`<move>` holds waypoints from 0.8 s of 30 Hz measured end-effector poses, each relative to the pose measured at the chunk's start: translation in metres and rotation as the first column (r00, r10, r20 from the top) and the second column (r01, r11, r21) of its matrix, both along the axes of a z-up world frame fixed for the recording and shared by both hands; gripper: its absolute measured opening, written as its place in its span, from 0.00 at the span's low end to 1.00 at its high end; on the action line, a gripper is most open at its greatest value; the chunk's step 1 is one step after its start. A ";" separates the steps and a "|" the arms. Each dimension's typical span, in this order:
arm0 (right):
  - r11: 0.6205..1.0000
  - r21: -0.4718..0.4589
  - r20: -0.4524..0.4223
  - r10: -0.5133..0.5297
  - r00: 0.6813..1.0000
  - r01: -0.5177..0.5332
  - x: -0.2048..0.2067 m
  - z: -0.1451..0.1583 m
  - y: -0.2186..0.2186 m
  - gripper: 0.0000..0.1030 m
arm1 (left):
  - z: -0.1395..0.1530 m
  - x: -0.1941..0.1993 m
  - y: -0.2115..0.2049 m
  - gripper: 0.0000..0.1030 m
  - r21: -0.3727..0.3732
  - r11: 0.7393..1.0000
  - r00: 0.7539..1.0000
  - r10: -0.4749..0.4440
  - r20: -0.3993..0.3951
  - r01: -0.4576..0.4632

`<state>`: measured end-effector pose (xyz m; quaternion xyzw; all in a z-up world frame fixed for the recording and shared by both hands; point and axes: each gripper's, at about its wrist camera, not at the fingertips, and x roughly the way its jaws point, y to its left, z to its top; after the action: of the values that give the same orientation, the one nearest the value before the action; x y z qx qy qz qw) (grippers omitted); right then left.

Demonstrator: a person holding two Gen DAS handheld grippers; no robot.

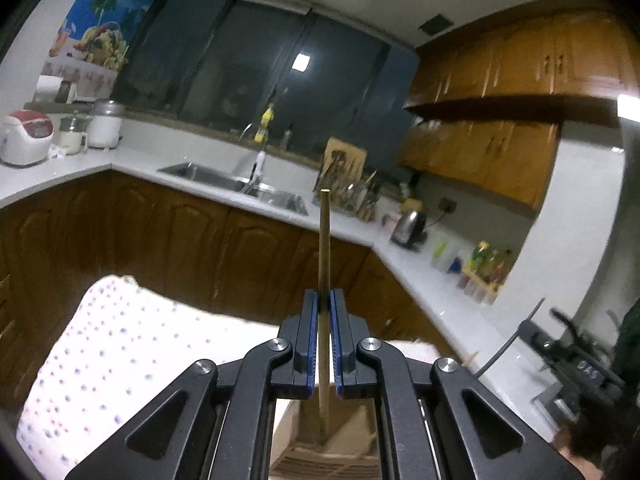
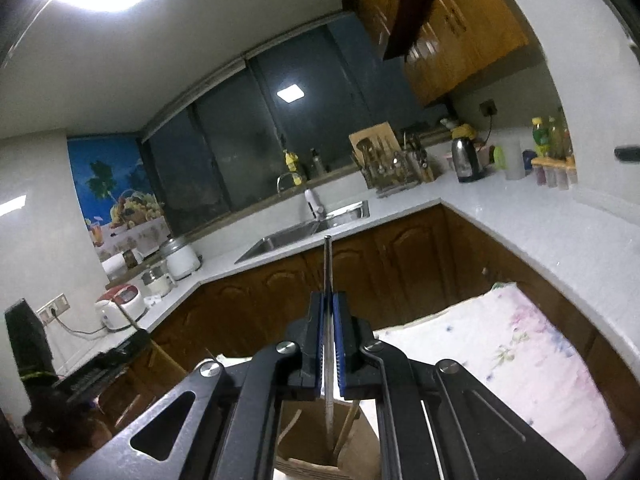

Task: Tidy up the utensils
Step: 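Lower both chopsticks into the slots of the wooden holder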

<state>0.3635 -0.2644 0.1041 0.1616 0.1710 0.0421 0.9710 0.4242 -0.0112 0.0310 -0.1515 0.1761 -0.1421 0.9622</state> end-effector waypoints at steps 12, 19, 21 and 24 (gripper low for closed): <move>0.999 0.041 -0.119 -0.019 0.993 0.024 0.012 -0.066 -0.001 0.05 | -0.047 0.047 -0.028 0.04 0.034 0.999 0.994 -0.012 -0.105 0.015; 0.999 0.035 -0.173 0.003 0.985 0.003 0.021 -0.074 0.003 0.05 | -0.023 0.057 -0.021 0.04 0.062 0.997 0.991 -0.032 -0.132 0.041; 0.999 0.049 -0.183 0.011 0.983 -0.002 0.023 -0.074 0.001 0.05 | -0.018 0.062 -0.020 0.04 0.069 0.997 0.990 -0.035 -0.135 0.045; 0.999 0.039 -0.188 0.013 0.982 -0.005 0.025 -0.073 0.001 0.05 | -0.014 0.059 -0.015 0.04 0.075 0.996 0.990 -0.037 -0.135 0.048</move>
<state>0.3881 -0.2637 0.0307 0.1829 0.2620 0.0343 0.9470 0.4828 -0.0264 0.0174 -0.1194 0.2486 -0.1452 0.9502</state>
